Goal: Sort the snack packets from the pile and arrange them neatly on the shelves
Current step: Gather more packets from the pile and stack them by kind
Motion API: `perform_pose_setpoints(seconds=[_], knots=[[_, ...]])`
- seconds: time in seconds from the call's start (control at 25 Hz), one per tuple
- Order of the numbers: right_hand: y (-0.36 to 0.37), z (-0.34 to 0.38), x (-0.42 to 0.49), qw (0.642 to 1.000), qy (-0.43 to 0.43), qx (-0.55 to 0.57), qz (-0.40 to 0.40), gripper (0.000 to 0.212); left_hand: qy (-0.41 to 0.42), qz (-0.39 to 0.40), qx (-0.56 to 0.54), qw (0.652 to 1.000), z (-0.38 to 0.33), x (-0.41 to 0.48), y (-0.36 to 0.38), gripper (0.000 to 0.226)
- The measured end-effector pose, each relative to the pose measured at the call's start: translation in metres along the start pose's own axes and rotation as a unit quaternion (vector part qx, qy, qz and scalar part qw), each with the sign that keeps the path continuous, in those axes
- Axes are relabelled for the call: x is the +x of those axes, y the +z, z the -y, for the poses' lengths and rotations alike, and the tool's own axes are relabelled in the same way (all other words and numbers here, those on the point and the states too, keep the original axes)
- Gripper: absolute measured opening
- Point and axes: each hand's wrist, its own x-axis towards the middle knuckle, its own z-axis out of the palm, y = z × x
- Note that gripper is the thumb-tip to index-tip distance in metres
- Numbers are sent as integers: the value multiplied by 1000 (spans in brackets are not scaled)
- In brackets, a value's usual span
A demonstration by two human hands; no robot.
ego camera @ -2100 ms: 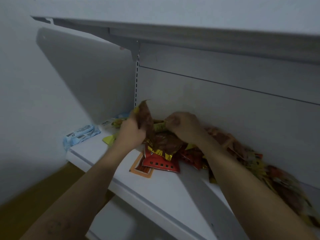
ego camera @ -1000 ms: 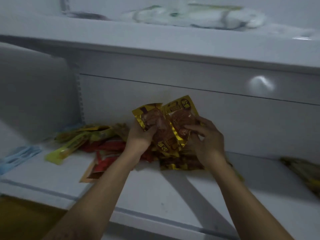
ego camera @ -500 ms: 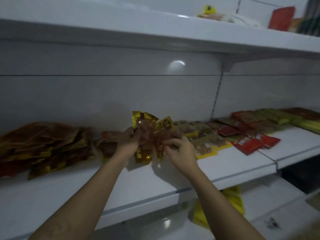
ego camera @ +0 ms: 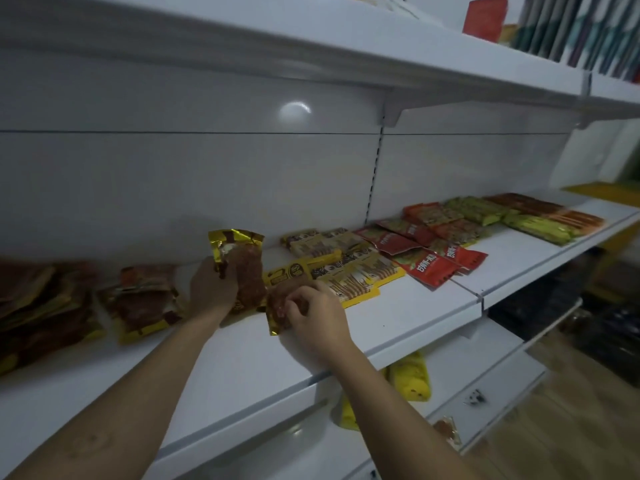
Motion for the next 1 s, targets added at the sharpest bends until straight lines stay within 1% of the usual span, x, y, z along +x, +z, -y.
perform_pose_setpoints(seconds=[0.04, 0.08, 0.16, 0.2, 0.24, 0.28, 0.32, 0.36, 0.4, 0.44, 0.48, 0.52, 0.56, 0.64, 0.68, 0.72, 0.76, 0.8, 0.84, 0.88, 0.92, 1.0], knots=[[1, 0, -1, 1000, -1, -15, 1, 17, 14, 5, 15, 1000, 5, 0, -1, 35], [1, 0, -1, 1000, -4, -26, 0, 18, 35, 10, 23, 999, 10, 1, -4, 49], [2, 2, -1, 999, -9, -49, 4, 19, 70, 17, 51, 996, 8, 1, -16, 88], [2, 4, -2, 998, -11, -62, 7, 20, 92, 16, 95, 991, 5, -1, -22, 103], [2, 5, -2, 997, -15, -74, 6, 20, 127, 16, 166, 978, 3, -2, -27, 112], [2, 6, -2, 997, -17, -82, 4, 21, 175, 25, 245, 953, 3, -2, -29, 113], [2, 5, -3, 996, -22, -86, 2, 22, 232, 62, 301, 923, 3, -3, -31, 105], [3, 4, -3, 996, -27, -89, 3, 24, 272, 136, 324, 896, 5, -6, -33, 91], [4, 3, -3, 995, -32, -91, 5, 26, 283, 222, 338, 869, 5, -10, -36, 77], [4, 3, -3, 995, -35, -94, 7, 28, 290, 288, 338, 848, 9, -12, -37, 71], [5, 3, -2, 995, -35, -98, 8, 29, 283, 316, 317, 848, 8, -15, -39, 71], [5, 2, -1, 994, -34, -101, 12, 30, 257, 307, 302, 865, 4, -17, -42, 66], [5, 2, -1, 994, -33, -104, 15, 31, 243, 277, 285, 885, 0, -18, -46, 57], [5, 2, -2, 994, -32, -107, 19, 34, 263, 216, 224, 913, -2, -14, -51, 39], [5, 2, -2, 993, -33, -108, 19, 35, 266, 210, 225, 913, 0, -10, -57, 41], [5, 2, -3, 993, -37, -106, 18, 34, 240, 230, 213, 918, 2, -6, -63, 53], [4, 2, -3, 994, -41, -103, 15, 32, 210, 268, 206, 917, 7, -4, -68, 67], [3, 2, -3, 994, -44, -101, 12, 29, 165, 317, 193, 914, 8, -7, -73, 73], [3, 2, -3, 994, -47, -103, 11, 28, 141, 363, 193, 900, 7, -10, -75, 68], [3, 1, -3, 993, -48, -105, 13, 27, 133, 375, 196, 897, 4, -13, -75, 56], [3, 1, -4, 993, -49, -102, 15, 27, 167, 348, 243, 890, 3, -12, -73, 50], [1, 0, -4, 996, -55, -68, 10, 27, 184, 292, 348, 872, -3, -13, -72, 53]])
